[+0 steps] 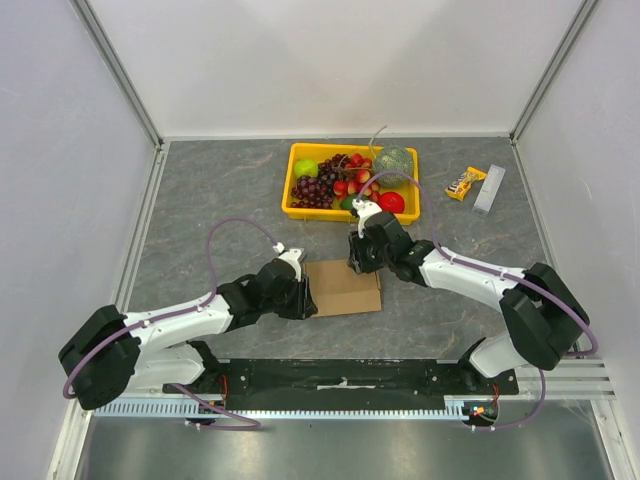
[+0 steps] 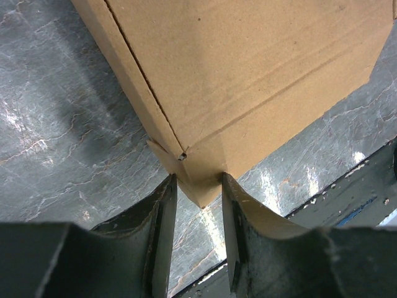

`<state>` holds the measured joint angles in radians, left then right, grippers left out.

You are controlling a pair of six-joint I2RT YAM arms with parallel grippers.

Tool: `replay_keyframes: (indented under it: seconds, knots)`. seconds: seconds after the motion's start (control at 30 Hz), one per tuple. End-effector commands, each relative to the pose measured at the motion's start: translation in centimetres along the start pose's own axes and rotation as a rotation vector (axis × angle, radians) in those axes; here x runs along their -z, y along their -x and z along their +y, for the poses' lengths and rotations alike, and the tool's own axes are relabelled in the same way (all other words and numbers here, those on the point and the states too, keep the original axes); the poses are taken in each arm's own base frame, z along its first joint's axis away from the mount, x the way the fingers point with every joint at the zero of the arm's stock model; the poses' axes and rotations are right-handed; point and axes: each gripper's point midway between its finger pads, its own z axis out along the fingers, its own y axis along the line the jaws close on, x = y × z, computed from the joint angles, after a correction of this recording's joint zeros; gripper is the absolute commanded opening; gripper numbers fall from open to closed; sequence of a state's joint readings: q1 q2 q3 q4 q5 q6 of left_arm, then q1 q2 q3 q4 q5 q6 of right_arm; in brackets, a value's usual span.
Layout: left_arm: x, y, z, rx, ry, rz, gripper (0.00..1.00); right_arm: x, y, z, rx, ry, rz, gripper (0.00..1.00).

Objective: Fold the paper box

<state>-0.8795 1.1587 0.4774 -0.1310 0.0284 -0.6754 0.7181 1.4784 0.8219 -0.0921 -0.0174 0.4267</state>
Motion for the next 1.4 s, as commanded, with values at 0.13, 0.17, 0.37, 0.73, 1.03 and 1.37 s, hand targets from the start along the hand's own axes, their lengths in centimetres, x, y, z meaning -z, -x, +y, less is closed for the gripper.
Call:
replay_keyframes:
  seconds: [0.13, 0.17, 0.37, 0.73, 1.03, 1.37]
  knots:
    - [0.0, 0.9, -0.7, -0.027, -0.027, -0.037, 0.41, 0.6, 4.5, -1.8, -0.002, -0.075, -0.127, 0.45]
    - [0.0, 0.9, -0.7, -0.026, -0.027, -0.039, 0.41, 0.5, 4.5, -2.1, -0.002, -0.086, -0.131, 0.45]
    - [0.0, 1.0, -0.7, -0.027, -0.025, -0.040, 0.41, 0.3, 4.5, -2.8, 0.007, -0.120, -0.136, 0.46]
    - [-0.2, 0.9, -0.7, -0.023, -0.028, -0.035, 0.41, -0.6, 1.9, -3.6, 0.001, -0.125, -0.086, 0.44]
    - [-0.3, 0.8, -0.7, -0.020, -0.031, -0.035, 0.41, -0.4, -0.1, -3.5, -0.044, -0.098, -0.085, 0.44]
    - [-0.4, 0.9, -0.7, -0.018, -0.028, -0.035, 0.41, -0.2, -1.2, -3.4, -0.058, -0.078, -0.083, 0.44]
